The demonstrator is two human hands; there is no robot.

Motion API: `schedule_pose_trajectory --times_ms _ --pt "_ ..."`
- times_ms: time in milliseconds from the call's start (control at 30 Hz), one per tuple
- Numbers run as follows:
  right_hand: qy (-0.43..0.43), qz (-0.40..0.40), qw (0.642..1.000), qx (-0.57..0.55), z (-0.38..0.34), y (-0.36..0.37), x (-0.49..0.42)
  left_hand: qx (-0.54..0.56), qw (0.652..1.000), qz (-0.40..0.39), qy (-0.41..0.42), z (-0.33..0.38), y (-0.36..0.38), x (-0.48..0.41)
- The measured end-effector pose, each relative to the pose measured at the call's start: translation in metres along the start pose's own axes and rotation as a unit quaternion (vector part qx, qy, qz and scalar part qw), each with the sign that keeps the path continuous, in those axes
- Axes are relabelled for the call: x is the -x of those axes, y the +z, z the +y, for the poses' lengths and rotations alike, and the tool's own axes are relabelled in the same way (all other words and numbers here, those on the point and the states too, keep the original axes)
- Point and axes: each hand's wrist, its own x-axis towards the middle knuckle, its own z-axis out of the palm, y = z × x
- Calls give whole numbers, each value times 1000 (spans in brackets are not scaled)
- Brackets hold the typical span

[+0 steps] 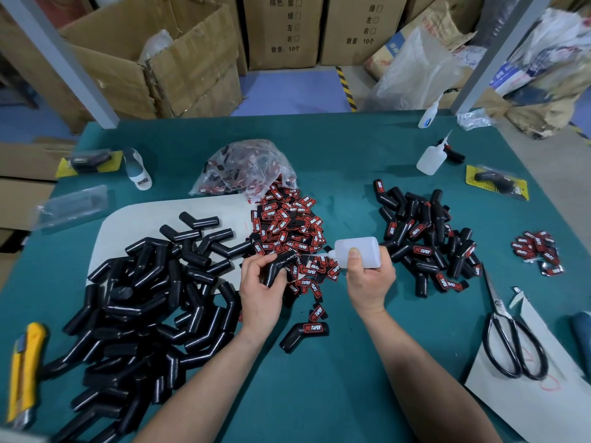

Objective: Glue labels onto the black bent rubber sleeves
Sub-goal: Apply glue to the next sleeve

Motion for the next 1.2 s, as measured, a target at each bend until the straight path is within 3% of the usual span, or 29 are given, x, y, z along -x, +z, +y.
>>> schedule_pose_trajectory --times_ms 333,500,633,733,900,1200 --pt "7 -4 1000 -14 5 1 1 -2 1000 2 6 0 0 0" --pt "97 7 989 -116 5 1 -3 0 1000 -7 6 -1 -1 -1" --pt "120 -59 973 -186 2 1 -12 16 1000 -7 9 1 -1 -1" --pt "124 -117 981 -89 6 -1 -15 18 1000 -9 7 1 -1 -1" --pt "35 -160 978 125 20 -1 -25 30 999 -18 5 0 -1 -1" --pt "88 -187 963 175 23 -1 -25 0 1000 -28 12 0 -3 -1"
